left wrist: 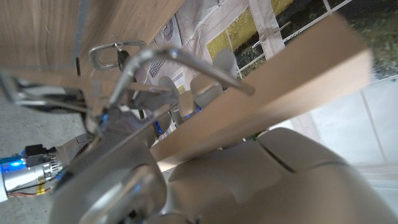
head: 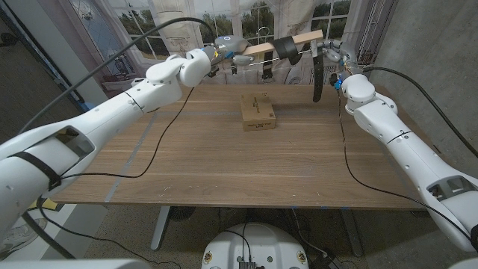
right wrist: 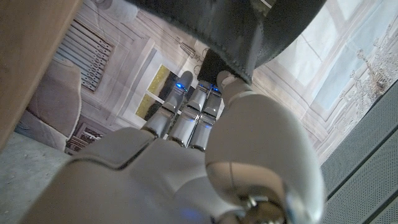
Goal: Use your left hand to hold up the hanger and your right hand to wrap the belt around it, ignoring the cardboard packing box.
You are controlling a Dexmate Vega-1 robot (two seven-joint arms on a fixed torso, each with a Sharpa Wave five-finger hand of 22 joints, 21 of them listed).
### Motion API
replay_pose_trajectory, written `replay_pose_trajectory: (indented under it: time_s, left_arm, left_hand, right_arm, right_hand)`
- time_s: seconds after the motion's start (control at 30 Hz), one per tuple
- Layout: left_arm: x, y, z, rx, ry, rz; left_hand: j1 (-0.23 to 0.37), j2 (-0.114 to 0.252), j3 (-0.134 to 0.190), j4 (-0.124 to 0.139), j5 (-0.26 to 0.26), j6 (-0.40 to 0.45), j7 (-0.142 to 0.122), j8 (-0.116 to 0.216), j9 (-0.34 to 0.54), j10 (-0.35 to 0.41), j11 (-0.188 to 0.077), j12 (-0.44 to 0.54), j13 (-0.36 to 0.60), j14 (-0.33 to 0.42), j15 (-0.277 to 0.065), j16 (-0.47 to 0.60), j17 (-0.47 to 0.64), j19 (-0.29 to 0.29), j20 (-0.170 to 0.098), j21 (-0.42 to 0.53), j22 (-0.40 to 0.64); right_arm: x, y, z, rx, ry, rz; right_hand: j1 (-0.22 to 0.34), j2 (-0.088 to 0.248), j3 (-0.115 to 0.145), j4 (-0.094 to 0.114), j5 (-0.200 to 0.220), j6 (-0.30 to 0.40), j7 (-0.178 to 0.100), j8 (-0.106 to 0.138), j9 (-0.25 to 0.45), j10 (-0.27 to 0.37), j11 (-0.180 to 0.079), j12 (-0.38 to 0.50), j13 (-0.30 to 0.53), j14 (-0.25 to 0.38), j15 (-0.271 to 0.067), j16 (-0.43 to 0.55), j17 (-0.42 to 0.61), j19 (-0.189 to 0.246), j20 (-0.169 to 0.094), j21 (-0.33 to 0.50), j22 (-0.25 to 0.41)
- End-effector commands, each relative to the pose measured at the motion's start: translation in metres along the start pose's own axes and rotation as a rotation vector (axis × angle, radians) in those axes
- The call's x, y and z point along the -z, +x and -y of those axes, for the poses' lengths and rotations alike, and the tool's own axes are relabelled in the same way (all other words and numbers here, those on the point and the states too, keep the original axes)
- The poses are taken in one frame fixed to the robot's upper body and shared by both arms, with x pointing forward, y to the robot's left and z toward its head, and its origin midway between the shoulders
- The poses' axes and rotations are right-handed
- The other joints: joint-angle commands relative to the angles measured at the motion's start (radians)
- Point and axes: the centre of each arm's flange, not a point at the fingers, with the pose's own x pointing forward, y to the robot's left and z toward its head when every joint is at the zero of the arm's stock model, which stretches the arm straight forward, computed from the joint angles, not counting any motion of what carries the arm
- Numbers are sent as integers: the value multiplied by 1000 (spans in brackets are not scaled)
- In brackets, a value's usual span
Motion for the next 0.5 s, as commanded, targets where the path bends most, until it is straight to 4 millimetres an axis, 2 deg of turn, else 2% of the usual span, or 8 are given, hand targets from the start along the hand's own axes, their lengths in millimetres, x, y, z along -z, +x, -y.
replay_pose_trajectory:
  time_s: [0.03, 0.5]
  left_arm:
    - [-11, 8, 3, 82, 51, 27]
    - [-19, 16, 7, 132, 92, 16]
  left_hand:
    - [4, -12, -1, -3, 11, -5, 5, 1, -1, -8, 0, 6, 1, -7, 1, -3, 0, -4, -57, -2, -1]
    - [12, -23, 5, -1, 35, -3, 4, 5, -7, -8, 3, 7, 0, -6, 1, -8, -10, -5, -56, -1, -5]
  right_arm:
    - [-43, 10, -1, -93, -44, 124]
    - [-97, -13, -17, -219, -85, 308]
  right_hand:
    - [-9, 9, -26, 24, -7, 18, 6, 3, 7, -2, -11, -1, 6, -6, -138, -4, 5, -4, -8, 7, 3]
    - [-8, 10, -29, 26, -11, 21, 2, 5, 8, 0, -13, -2, 12, -8, -140, -7, 8, -13, -10, 15, 3]
